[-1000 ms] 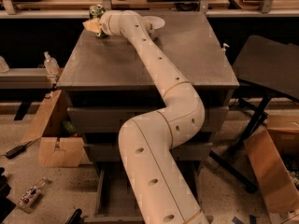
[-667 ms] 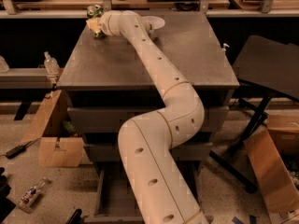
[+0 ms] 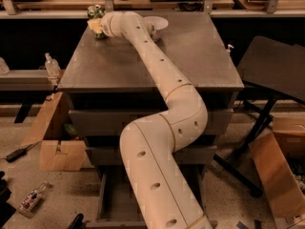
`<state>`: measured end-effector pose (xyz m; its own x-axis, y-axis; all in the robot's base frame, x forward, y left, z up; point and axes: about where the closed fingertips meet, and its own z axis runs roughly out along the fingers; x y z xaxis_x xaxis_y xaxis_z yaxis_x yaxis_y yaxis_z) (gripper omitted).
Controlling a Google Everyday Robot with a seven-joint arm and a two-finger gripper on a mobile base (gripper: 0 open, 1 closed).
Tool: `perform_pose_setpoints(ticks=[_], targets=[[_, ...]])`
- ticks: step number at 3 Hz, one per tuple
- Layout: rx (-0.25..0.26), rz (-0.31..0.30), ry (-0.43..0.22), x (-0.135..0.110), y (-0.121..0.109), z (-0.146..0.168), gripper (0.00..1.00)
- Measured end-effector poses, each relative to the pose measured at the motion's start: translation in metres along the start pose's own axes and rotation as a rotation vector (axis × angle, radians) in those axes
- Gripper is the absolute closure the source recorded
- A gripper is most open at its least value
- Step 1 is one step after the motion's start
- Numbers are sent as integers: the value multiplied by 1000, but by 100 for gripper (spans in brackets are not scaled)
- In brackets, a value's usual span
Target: Place green can into bottom drawer
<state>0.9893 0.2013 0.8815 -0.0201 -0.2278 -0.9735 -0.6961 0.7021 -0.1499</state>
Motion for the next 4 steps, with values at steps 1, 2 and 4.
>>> perform_pose_setpoints(ticks=[1,2,4], targets=[[-2,0,1,0,1,0,100],[-39,-32,0,-6,3,-10,100],[-215,-218,68,-31,18,-80,100]])
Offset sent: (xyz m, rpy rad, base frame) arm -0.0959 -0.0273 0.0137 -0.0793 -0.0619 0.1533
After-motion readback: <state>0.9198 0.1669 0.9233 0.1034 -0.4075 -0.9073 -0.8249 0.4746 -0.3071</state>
